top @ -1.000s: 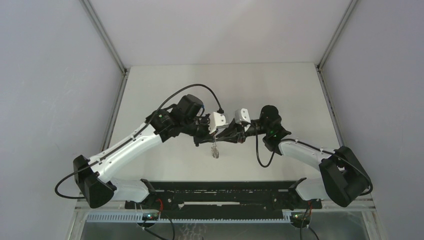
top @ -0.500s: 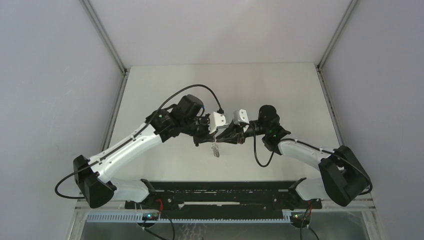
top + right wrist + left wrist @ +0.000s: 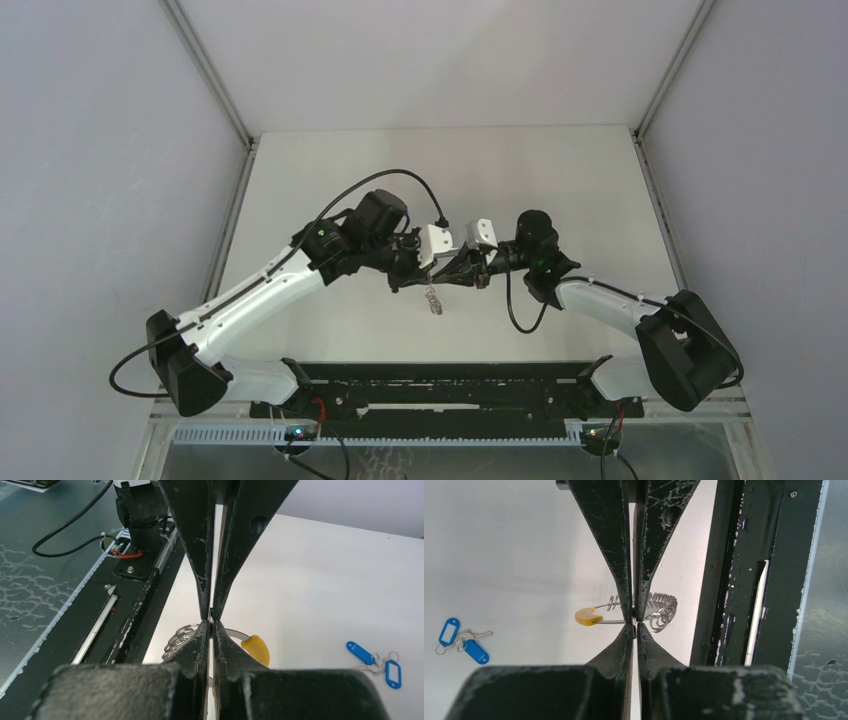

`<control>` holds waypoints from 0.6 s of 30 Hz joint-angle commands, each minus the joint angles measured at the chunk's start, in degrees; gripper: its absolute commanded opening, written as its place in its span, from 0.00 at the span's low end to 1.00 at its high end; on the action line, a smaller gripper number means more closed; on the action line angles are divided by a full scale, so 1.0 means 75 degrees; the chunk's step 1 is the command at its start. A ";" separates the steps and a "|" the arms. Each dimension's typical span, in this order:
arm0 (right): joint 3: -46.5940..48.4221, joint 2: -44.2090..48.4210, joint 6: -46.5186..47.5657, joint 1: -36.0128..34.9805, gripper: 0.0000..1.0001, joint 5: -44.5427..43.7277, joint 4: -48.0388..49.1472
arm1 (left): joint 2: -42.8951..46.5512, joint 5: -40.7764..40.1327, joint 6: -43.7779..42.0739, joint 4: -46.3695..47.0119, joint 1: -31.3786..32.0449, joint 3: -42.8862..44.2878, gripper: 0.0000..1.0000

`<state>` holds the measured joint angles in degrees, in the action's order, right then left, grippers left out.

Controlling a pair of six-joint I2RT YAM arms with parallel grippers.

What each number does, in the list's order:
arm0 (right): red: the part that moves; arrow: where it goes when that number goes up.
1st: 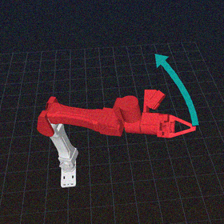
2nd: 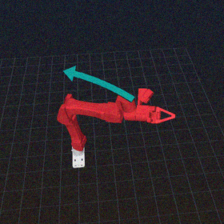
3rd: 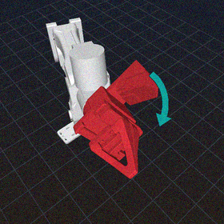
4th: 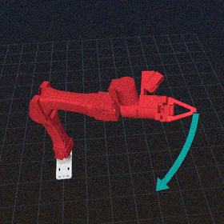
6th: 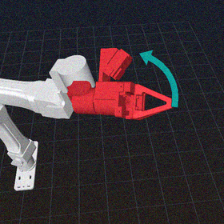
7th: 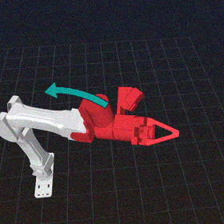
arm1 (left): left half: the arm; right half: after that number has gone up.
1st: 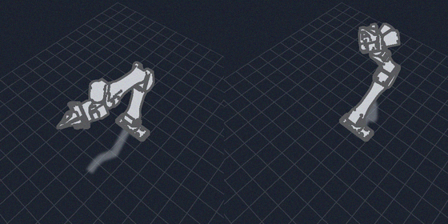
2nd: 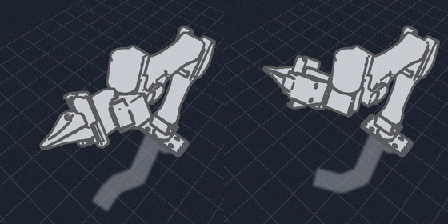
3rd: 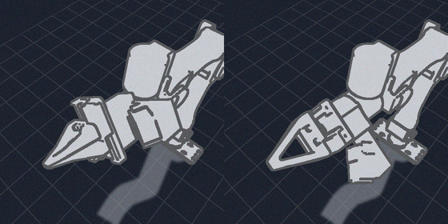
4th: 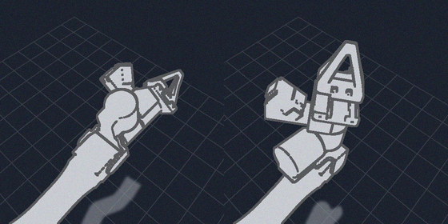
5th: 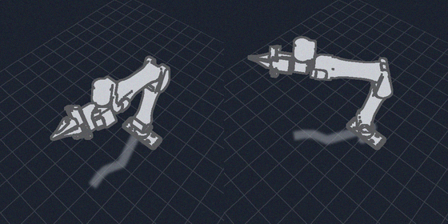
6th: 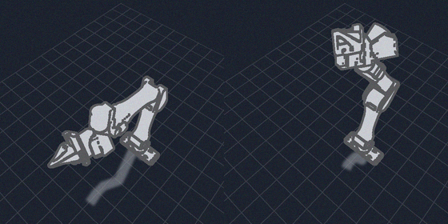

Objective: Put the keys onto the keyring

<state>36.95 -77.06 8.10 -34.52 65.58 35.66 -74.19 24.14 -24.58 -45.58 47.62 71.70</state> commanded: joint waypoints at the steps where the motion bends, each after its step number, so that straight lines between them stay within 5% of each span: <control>1: 0.0288 0.0256 -0.0088 0.0113 0.00 -0.0050 -0.0006 | 0.0554 -0.0003 0.0222 0.0903 0.0062 -0.0042 0.13; 7: 0.0037 0.0963 -0.0568 0.0220 0.00 -0.0432 0.0330 | 0.2173 -0.0282 0.1050 0.3221 0.0024 -0.1737 0.33; 18: -0.0592 0.1480 -0.2007 0.0069 0.00 -0.1709 0.2605 | 0.4995 -0.0165 0.3604 0.8878 -0.0898 -0.5945 0.45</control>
<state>33.63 -66.48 -0.64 -33.52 57.78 43.94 -39.64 22.02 -7.42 -0.82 43.62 34.57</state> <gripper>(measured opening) 0.006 0.434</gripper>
